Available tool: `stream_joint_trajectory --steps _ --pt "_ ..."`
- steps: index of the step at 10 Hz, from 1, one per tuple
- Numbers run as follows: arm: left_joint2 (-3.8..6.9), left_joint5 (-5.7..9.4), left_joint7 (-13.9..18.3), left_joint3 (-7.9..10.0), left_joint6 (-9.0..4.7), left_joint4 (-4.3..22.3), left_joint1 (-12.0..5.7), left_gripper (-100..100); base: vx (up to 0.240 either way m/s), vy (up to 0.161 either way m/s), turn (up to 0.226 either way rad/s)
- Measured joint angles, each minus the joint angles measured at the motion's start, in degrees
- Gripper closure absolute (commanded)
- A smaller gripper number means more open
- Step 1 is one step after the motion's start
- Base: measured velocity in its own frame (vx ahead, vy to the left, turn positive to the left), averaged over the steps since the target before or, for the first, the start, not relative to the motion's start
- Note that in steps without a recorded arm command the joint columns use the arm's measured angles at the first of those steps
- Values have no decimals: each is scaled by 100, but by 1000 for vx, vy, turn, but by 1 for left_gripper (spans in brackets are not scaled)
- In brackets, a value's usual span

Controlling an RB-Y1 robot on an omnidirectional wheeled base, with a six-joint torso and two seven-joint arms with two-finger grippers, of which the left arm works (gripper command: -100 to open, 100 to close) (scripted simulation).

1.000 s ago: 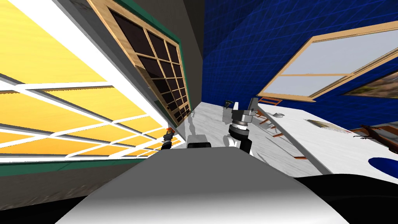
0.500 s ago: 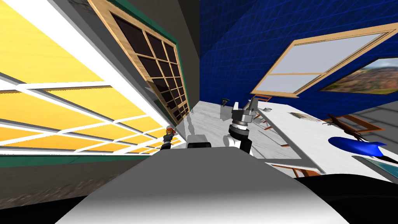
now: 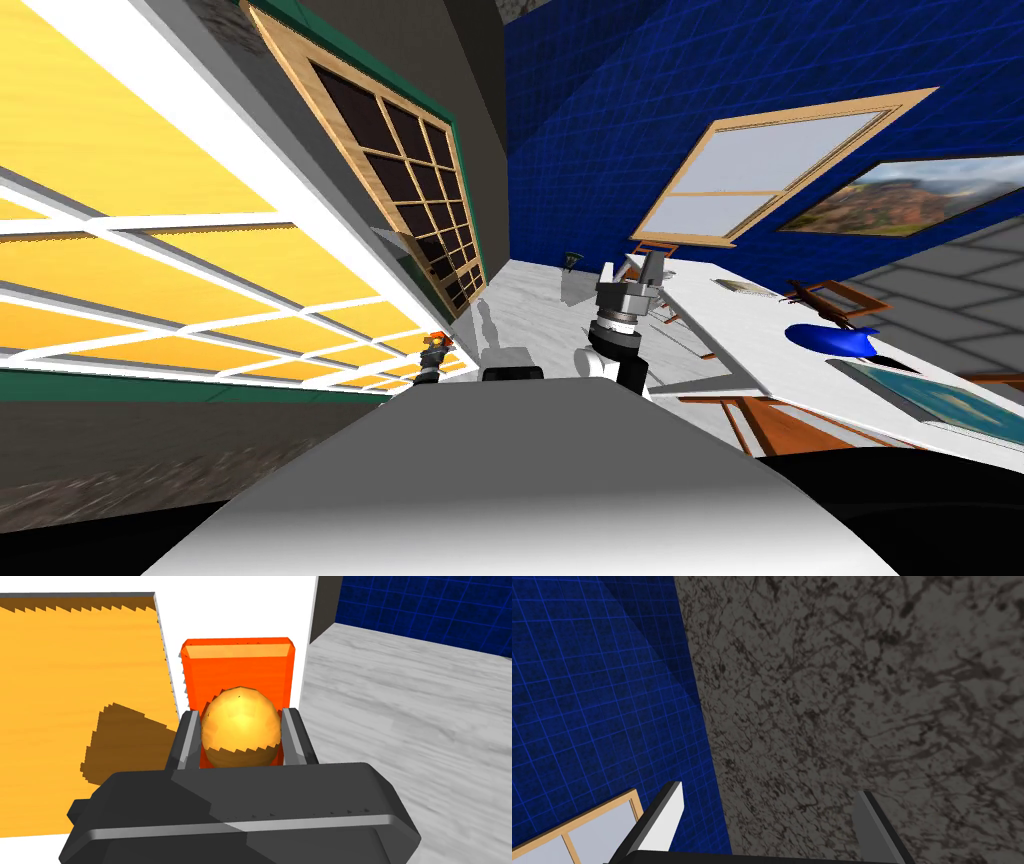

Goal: Pull the door open

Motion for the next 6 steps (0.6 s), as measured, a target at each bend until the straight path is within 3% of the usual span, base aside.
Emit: stream_joint_trajectory --steps 6 --pt "-5 90 -75 6 23 0 -77 100 -205 42 -177"
